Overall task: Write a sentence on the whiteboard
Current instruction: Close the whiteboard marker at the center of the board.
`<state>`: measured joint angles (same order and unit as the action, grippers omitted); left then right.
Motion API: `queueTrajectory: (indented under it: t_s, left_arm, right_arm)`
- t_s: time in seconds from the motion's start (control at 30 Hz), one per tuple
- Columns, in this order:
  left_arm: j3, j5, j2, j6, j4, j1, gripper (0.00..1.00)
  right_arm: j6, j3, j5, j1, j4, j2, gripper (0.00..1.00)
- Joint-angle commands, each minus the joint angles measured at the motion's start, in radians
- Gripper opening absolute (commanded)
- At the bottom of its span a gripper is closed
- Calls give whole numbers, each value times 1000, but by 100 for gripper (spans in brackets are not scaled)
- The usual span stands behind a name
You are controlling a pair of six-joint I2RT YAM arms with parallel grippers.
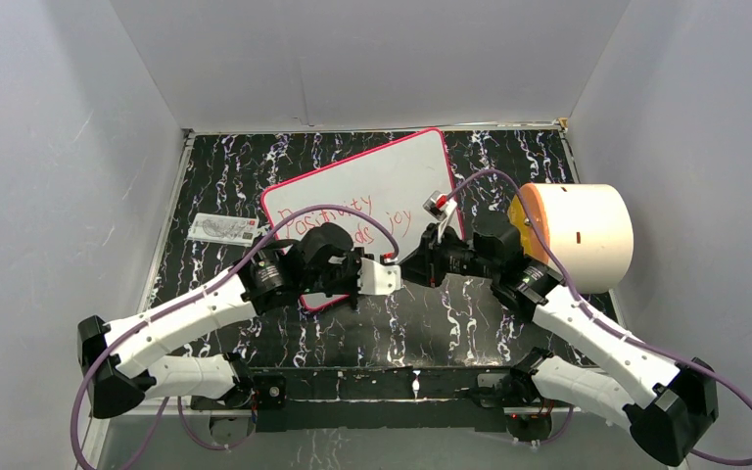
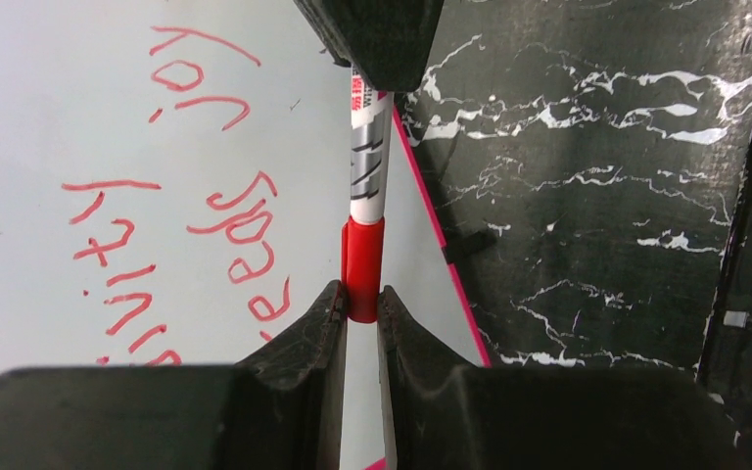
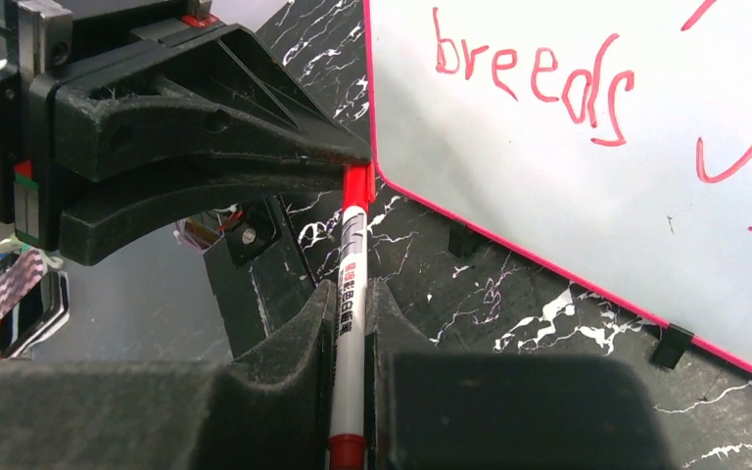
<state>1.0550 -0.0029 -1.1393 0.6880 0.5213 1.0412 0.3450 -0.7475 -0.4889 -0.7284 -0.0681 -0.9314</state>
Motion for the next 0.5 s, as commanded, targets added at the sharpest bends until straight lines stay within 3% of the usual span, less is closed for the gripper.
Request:
queueTrajectory:
  t_s: [0.0, 0.17, 0.47]
  left_arm:
    - [118, 82, -6, 15, -62, 20, 0]
    - [99, 17, 21, 9, -61, 20, 1]
    - [124, -39, 35, 31, -64, 20, 50]
  right_arm:
    - [60, 28, -10, -5, 236, -19, 0]
    - [77, 107, 68, -5, 396, 40, 0]
    - [24, 212, 101, -5, 635, 84, 0]
